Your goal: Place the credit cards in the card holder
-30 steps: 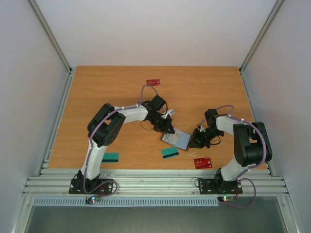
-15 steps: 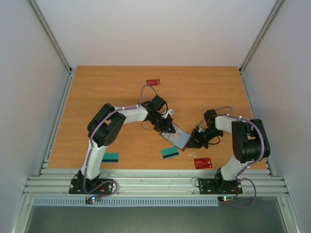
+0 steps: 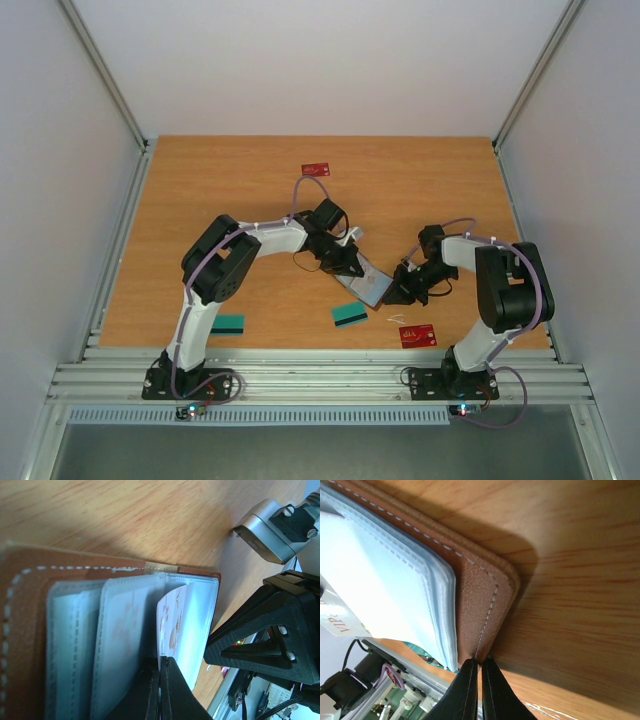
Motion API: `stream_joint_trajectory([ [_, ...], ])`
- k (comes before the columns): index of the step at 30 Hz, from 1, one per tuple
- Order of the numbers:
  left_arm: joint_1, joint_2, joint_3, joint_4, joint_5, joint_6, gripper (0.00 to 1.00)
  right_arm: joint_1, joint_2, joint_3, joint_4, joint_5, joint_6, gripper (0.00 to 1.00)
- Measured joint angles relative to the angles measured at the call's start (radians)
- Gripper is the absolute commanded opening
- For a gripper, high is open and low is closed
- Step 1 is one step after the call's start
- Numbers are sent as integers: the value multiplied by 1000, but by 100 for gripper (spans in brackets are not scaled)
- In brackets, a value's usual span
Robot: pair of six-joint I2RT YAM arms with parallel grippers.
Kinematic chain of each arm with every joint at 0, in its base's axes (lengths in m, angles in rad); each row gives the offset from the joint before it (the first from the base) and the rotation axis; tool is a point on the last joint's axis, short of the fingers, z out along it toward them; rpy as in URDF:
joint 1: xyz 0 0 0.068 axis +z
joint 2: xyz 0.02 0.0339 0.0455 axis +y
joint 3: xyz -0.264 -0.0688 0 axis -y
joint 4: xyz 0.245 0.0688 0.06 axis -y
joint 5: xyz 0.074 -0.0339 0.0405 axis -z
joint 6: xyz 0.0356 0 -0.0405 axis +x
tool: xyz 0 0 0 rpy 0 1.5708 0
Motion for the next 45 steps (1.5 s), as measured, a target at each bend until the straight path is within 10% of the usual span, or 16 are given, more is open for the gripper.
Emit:
stream_joint_trajectory([
  [45, -13, 117, 193, -204, 73, 85, 3, 3, 27, 31, -30, 5, -21, 5],
])
